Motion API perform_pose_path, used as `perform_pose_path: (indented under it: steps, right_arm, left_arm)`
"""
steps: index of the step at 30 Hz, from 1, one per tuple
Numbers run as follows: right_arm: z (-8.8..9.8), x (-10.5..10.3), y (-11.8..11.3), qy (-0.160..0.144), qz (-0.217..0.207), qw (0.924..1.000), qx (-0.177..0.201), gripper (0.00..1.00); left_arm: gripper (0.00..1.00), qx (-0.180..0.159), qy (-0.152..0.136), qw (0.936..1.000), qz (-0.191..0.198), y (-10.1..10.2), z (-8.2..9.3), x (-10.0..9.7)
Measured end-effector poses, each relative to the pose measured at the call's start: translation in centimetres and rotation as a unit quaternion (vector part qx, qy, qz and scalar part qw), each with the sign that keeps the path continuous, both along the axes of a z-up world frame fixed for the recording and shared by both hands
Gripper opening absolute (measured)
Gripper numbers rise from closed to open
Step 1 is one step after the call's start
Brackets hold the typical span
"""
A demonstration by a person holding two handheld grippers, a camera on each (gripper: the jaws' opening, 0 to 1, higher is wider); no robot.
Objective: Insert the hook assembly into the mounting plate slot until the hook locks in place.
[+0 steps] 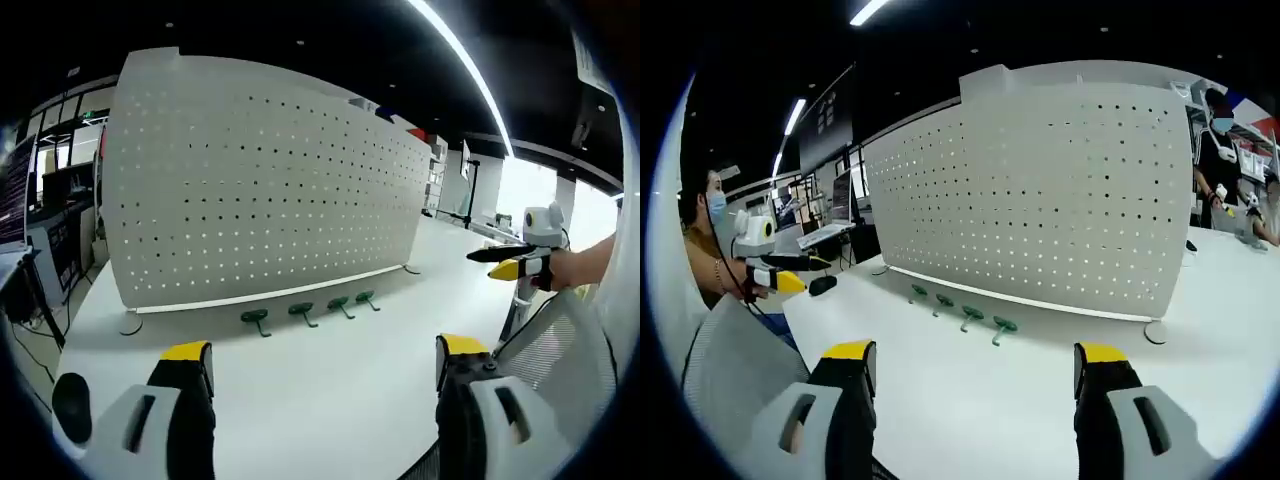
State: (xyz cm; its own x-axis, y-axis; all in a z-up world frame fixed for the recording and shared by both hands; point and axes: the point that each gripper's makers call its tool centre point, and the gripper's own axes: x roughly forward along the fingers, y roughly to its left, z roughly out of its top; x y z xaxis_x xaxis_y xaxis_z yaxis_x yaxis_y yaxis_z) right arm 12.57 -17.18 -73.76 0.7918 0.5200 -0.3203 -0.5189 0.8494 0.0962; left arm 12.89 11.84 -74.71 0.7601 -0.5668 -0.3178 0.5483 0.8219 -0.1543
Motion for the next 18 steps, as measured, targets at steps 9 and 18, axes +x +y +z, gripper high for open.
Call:
perform_pose_path:
  steps: [9,18]
  right_arm:
    - [0.04,-0.05,-0.01,0.001,0.000,1.0000,0.000,0.78]
    - [0.11,-0.05,0.00,0.000,0.001,1.0000,0.000,0.78]
  left_arm:
    - [0.94,0.001,0.000,1.0000,-0.002,-0.07,0.02,0.03]
    - [0.94,0.002,-0.001,1.0000,-0.003,-0.14,0.10,0.06]
